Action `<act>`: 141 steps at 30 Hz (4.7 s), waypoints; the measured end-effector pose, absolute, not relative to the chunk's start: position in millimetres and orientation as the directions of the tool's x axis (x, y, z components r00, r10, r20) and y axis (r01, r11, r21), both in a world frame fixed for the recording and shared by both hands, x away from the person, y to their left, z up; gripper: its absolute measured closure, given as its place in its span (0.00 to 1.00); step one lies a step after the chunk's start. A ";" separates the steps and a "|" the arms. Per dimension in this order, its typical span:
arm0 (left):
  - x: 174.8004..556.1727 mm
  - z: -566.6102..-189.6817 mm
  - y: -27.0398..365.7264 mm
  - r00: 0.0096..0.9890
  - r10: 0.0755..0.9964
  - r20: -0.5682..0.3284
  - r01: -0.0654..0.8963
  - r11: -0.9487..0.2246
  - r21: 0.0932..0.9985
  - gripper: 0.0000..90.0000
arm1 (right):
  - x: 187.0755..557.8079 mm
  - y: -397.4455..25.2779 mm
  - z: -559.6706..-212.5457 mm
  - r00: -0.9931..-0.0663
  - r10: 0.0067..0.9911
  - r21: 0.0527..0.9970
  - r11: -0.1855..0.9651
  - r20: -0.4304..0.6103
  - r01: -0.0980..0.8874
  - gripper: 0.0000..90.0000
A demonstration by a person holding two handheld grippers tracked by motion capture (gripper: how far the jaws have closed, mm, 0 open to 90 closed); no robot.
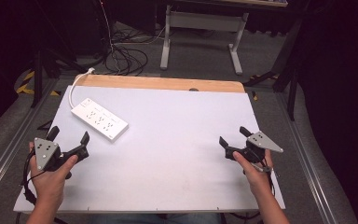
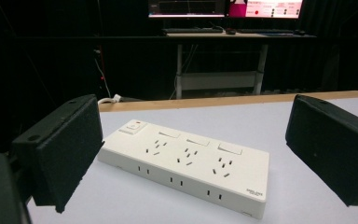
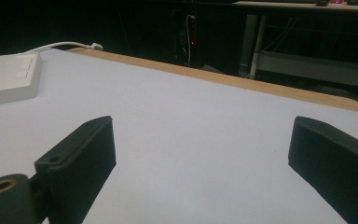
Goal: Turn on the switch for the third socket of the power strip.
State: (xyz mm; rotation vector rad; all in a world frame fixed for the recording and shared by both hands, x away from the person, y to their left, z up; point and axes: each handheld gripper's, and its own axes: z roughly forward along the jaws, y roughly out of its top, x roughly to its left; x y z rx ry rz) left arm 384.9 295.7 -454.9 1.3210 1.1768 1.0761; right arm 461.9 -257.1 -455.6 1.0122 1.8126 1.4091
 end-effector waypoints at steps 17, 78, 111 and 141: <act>388.9 -452.6 293.5 0.096 0.995 -0.020 0.075 0.013 0.997 0.21 | 459.2 -260.6 -456.6 -0.500 0.866 0.971 0.135 -0.018 0.200 0.08; 416.5 -426.3 297.4 0.190 0.981 0.030 0.186 -0.066 0.980 1.00 | 461.8 -255.6 -459.6 -0.509 0.860 0.966 0.164 -0.040 0.202 0.09; 472.0 -439.5 273.0 0.314 0.947 0.062 0.326 -0.169 0.930 1.00 | 463.5 -254.0 -460.1 -0.507 0.861 0.965 0.168 -0.043 0.202 0.08; 510.2 -453.6 250.3 0.390 0.915 0.102 0.397 -0.267 0.878 1.00 | 465.3 -255.1 -460.0 -0.503 0.863 0.966 0.165 -0.044 0.199 0.08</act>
